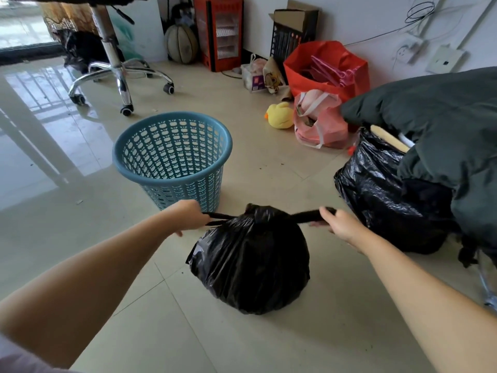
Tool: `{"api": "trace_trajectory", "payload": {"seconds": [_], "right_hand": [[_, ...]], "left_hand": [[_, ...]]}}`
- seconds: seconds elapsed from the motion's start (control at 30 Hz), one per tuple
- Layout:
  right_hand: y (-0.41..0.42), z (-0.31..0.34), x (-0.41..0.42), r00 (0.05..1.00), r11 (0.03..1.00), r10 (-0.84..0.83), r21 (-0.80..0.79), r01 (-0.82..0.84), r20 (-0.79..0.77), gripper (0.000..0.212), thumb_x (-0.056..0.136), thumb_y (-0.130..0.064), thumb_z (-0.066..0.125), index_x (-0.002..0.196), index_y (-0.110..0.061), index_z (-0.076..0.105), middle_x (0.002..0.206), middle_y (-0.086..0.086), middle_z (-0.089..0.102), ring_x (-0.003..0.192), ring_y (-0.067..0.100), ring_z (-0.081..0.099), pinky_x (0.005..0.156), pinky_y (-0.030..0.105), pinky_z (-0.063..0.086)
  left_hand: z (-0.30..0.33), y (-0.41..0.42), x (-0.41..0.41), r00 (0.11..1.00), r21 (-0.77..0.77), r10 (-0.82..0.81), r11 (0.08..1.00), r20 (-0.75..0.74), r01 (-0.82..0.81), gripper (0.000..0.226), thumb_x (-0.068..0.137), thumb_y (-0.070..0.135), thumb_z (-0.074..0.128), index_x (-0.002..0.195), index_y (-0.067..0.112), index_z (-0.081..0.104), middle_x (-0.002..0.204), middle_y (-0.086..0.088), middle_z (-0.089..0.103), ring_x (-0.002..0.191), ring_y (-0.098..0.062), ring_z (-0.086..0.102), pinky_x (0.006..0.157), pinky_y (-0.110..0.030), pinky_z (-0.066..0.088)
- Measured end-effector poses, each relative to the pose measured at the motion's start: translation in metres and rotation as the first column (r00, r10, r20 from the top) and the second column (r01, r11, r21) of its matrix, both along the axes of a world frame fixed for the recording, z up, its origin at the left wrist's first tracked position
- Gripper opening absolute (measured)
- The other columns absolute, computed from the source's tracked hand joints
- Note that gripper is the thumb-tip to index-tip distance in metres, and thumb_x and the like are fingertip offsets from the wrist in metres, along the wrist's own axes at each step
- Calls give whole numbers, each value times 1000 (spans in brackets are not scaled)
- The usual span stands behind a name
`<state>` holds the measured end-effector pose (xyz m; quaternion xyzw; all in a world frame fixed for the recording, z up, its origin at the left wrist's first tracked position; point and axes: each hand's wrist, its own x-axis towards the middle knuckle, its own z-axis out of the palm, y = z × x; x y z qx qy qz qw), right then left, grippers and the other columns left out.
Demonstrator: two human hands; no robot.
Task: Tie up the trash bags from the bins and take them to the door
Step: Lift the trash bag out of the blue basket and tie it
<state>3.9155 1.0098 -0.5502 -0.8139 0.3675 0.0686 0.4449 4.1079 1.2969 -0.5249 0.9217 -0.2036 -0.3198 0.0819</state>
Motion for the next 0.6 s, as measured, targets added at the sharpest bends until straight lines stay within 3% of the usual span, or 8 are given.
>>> {"api": "trace_trajectory", "payload": {"seconds": [0.13,0.2,0.3,0.37,0.43,0.5,0.57,0.6], "right_hand": [[-14,-30,-40,951,994,62,-65,-86,-303,52,101,-40,29,104,-7,69,94,-4,75,72,20,55,59,24,35],[-15,-43,-51,927,992,82,-60,-112,-366,52,101,-41,29,95,-7,68,94,-1,74,59,15,47,56,25,35],[-18,-60,-55,924,992,89,-48,-115,-373,46,99,-42,31,88,-11,63,89,2,75,71,27,58,65,28,40],[-23,-62,-49,954,998,53,-25,-63,-296,46,99,-39,35,92,-6,65,80,0,74,84,33,68,69,29,46],[-26,-48,-35,991,994,-93,45,98,-93,32,99,-32,41,95,-8,63,68,-3,72,70,20,71,63,26,51],[-22,-21,-15,920,894,-357,343,287,163,13,97,-22,49,92,-13,58,61,-4,70,60,12,67,58,23,54],[-11,9,7,816,757,-505,598,264,280,11,94,-17,54,84,-15,57,63,-3,70,67,14,64,66,27,53],[-2,21,18,820,739,-490,641,209,297,11,93,-17,56,83,-14,58,62,-3,71,67,15,64,67,28,53]], "left_hand": [[-26,42,7,995,109,96,989,0,-95,36,90,23,46,119,4,51,94,-10,54,75,-22,59,43,-25,51],[-38,57,8,991,141,134,981,-11,-131,36,90,24,48,118,1,51,95,-10,50,77,-23,56,40,-26,50],[-44,65,8,992,138,118,983,48,-124,26,90,23,48,106,3,52,92,-9,51,76,-24,58,43,-28,53],[-38,59,10,980,103,25,994,197,-46,10,88,19,47,90,9,49,88,-8,56,69,-22,57,48,-29,48],[-28,49,13,949,24,-48,999,313,42,9,87,13,46,78,12,48,82,-7,58,70,-23,54,53,-28,40],[-14,36,13,950,-96,-89,988,299,123,14,86,8,47,73,11,53,72,-3,55,71,-23,53,53,-27,37],[3,17,4,957,-288,-110,939,270,189,14,85,4,49,77,10,59,68,2,54,69,-20,52,54,-24,38],[13,5,-4,958,-406,-99,890,270,207,15,84,2,51,79,11,61,69,5,56,68,-19,52,54,-23,39]]}}
